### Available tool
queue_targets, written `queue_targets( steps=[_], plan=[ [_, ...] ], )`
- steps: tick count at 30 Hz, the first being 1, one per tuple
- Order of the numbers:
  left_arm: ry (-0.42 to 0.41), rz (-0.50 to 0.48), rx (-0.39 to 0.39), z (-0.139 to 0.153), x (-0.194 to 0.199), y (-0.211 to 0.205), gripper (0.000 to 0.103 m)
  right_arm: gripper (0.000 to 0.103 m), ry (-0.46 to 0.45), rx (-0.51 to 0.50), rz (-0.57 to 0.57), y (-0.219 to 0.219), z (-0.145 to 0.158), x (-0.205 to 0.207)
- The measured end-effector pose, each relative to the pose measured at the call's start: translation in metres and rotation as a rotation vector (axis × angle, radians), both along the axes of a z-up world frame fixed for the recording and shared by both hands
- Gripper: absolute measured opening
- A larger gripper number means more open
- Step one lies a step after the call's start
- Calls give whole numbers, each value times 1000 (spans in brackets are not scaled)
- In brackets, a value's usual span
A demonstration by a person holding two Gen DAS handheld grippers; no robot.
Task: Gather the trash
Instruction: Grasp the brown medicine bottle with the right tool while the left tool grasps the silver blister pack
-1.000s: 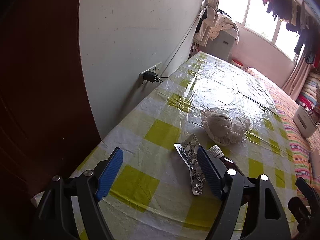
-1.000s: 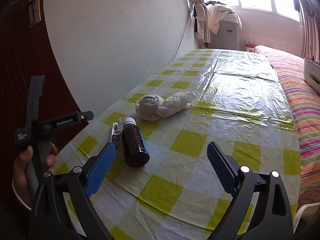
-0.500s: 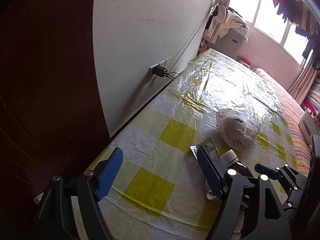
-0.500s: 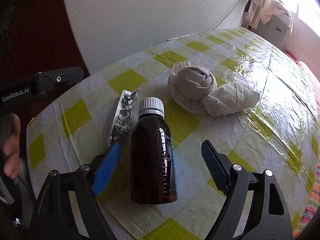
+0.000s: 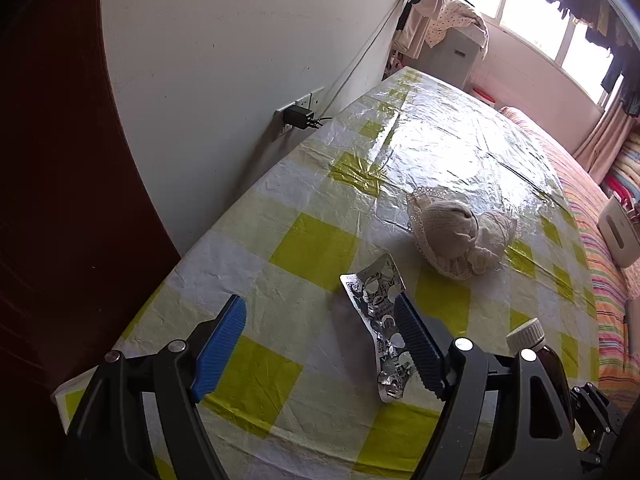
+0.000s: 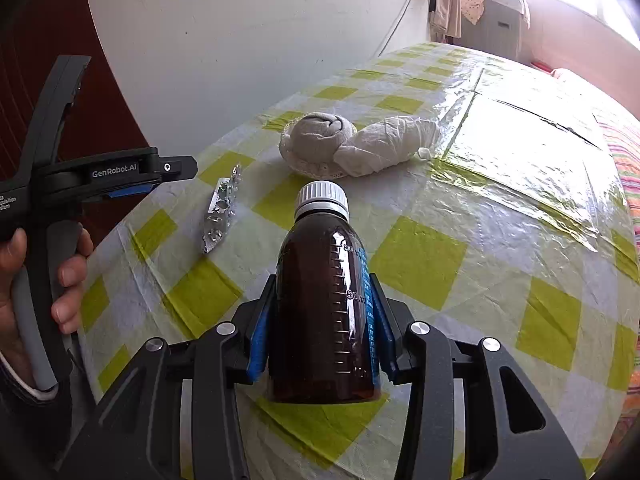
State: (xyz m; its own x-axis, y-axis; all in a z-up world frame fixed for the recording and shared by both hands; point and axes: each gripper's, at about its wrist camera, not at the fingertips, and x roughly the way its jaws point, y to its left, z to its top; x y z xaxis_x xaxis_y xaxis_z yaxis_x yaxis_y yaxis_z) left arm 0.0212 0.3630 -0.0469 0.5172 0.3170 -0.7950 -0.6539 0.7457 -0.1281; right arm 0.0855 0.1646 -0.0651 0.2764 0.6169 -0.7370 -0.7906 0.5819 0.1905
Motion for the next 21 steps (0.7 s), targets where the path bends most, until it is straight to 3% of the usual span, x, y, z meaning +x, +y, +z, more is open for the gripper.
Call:
queue_targets(
  steps=[8,12,19,21],
  plan=[
    [109,-16,21,-17,34,-17,77,41,61,167,-135,-80,5,-12],
    [207,1,33,-32,46,-14,78,41,74,234,-179,-104,9,-14],
    [177,-12,80,-36,49,-21,78,41,87,352,-261,-136,11,-22],
    [155,-18,88,-35,51,-25,67,41,88,387,-282,-146,11,-25]
  ],
)
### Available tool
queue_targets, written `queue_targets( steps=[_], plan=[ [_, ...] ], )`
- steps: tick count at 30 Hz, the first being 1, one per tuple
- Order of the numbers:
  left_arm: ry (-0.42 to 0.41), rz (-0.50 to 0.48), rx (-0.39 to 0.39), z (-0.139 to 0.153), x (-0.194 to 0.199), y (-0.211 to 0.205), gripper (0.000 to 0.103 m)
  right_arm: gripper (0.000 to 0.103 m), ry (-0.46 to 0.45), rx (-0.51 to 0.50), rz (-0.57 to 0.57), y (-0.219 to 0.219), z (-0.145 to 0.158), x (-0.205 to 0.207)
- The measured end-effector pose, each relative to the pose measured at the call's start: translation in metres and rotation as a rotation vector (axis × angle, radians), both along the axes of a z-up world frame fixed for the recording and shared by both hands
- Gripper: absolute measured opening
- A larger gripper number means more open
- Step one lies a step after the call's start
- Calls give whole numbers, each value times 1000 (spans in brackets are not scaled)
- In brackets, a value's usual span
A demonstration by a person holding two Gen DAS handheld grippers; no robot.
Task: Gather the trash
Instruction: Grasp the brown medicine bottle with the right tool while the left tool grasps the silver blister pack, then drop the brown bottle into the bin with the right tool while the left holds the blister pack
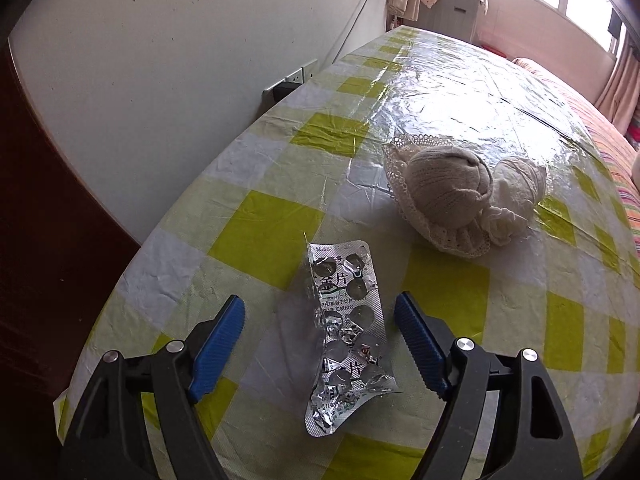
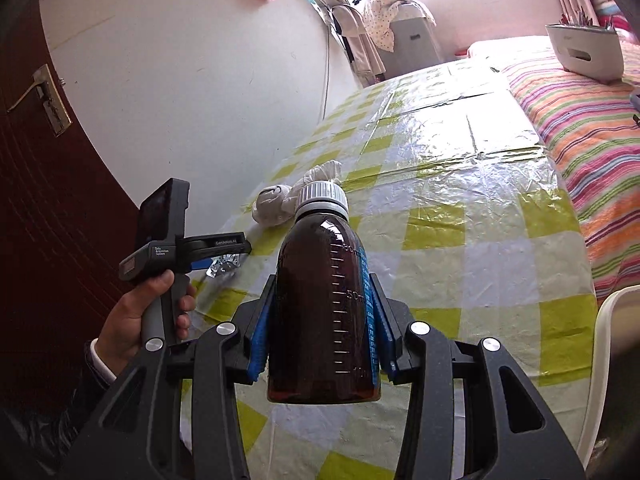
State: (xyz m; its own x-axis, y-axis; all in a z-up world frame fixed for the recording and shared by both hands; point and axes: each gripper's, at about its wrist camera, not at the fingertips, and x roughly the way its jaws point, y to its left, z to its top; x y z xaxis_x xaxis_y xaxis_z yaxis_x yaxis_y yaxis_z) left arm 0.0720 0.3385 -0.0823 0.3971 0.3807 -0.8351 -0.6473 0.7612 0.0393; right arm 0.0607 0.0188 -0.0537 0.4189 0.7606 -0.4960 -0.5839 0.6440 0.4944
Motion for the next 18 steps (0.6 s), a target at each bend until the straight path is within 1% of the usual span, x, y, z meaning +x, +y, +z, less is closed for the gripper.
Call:
queue_targets(
  steps=[1,3,4,7,10,12,15,18],
  plan=[
    [-10,-7,3,1,0,-3,62,41,0,15,-12,-5,0,0],
    [-21,-39,20,3,3,-13,34,41,-3,33,-37,-15,0,-1],
    [-20,-55,36,3,6,-18,32,41,-8,37,-49,-22,2,-8],
    [-26,-93,74,2,9,-35,32,41,-10,58,-84,-37,6,-16],
    [-40,-155,67,3,11,-53,32,41,-13,81,-115,-50,7,-18],
    [-62,-189,62,5,9,-65,32,41,-21,89,-134,-58,7,-19],
    [-98,-234,88,13,4,-84,32,41,-28,103,-160,-66,8,-20],
    [-139,-281,93,22,-1,-102,32,41,-40,114,-181,-73,10,-22]
  ],
)
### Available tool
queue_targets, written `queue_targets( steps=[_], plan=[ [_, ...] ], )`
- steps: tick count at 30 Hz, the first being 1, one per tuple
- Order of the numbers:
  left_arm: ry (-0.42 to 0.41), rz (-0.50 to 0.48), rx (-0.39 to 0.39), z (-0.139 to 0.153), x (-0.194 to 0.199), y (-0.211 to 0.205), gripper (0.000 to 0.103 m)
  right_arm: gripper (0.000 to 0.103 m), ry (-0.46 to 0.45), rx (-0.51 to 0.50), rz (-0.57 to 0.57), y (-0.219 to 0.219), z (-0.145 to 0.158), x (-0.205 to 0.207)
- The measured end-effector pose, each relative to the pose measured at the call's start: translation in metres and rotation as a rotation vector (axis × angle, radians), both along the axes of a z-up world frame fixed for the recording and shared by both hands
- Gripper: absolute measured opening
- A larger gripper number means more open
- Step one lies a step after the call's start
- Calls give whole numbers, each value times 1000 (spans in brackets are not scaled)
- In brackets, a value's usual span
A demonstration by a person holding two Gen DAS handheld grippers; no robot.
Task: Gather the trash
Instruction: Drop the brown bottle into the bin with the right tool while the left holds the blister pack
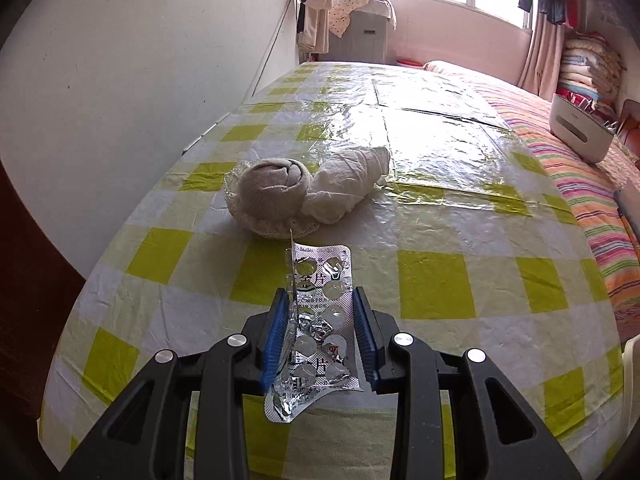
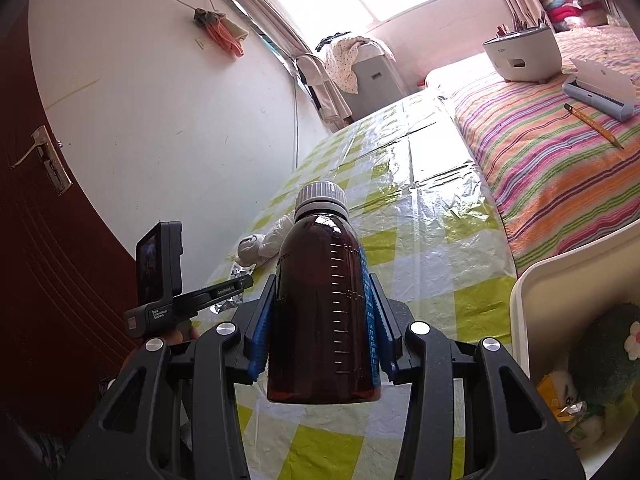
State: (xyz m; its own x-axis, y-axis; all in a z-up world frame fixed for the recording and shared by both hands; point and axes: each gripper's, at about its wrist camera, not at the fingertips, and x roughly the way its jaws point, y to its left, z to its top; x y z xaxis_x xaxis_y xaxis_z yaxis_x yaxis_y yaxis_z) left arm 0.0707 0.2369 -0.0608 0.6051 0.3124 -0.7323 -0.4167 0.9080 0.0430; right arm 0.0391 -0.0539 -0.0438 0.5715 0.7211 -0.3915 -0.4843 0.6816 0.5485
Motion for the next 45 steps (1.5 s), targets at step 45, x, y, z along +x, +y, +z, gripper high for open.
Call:
queue_targets(
  steps=[45],
  plan=[
    [-200,-468,-4,59,-44,-214,32,42,-40,62,-591,-157,-7,-36]
  ],
)
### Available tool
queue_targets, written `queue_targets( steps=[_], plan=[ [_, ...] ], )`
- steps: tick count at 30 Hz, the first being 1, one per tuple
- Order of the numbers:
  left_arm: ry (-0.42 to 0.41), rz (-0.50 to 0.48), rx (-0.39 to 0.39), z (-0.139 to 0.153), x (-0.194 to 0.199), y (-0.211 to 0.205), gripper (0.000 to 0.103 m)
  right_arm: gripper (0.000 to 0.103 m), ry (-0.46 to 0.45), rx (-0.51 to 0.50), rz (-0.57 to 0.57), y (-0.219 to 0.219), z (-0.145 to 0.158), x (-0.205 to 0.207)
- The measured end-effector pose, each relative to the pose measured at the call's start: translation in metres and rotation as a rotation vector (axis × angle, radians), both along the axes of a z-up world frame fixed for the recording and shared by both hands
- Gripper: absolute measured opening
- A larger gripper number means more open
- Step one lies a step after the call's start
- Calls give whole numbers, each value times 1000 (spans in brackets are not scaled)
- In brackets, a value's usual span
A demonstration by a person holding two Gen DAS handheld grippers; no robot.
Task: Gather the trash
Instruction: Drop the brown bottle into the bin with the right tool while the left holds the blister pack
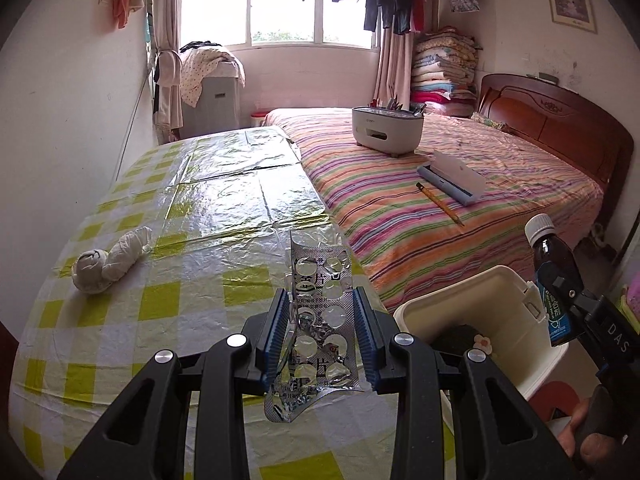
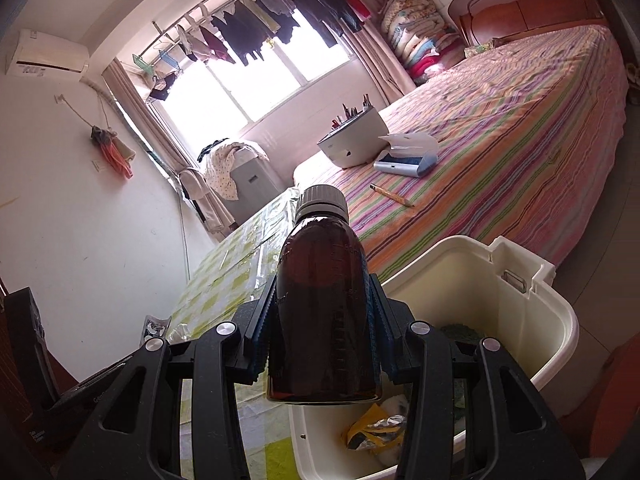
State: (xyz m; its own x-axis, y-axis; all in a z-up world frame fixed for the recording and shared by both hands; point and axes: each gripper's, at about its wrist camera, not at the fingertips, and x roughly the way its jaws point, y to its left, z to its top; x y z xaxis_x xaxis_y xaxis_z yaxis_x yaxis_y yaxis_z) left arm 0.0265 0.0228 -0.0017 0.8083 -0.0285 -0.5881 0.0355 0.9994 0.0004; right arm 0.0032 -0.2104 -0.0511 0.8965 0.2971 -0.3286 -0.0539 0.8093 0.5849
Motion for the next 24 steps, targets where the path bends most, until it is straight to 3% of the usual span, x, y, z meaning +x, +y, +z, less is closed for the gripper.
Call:
queue_targets(
  steps=[15,24],
  plan=[
    [20,-47,20,-3,2,-20,32,46,75,39,-50,-15,-14,12],
    [31,-49,24,-5,3,-20,32,54,44,34,-65,-15,-11,9]
  ],
)
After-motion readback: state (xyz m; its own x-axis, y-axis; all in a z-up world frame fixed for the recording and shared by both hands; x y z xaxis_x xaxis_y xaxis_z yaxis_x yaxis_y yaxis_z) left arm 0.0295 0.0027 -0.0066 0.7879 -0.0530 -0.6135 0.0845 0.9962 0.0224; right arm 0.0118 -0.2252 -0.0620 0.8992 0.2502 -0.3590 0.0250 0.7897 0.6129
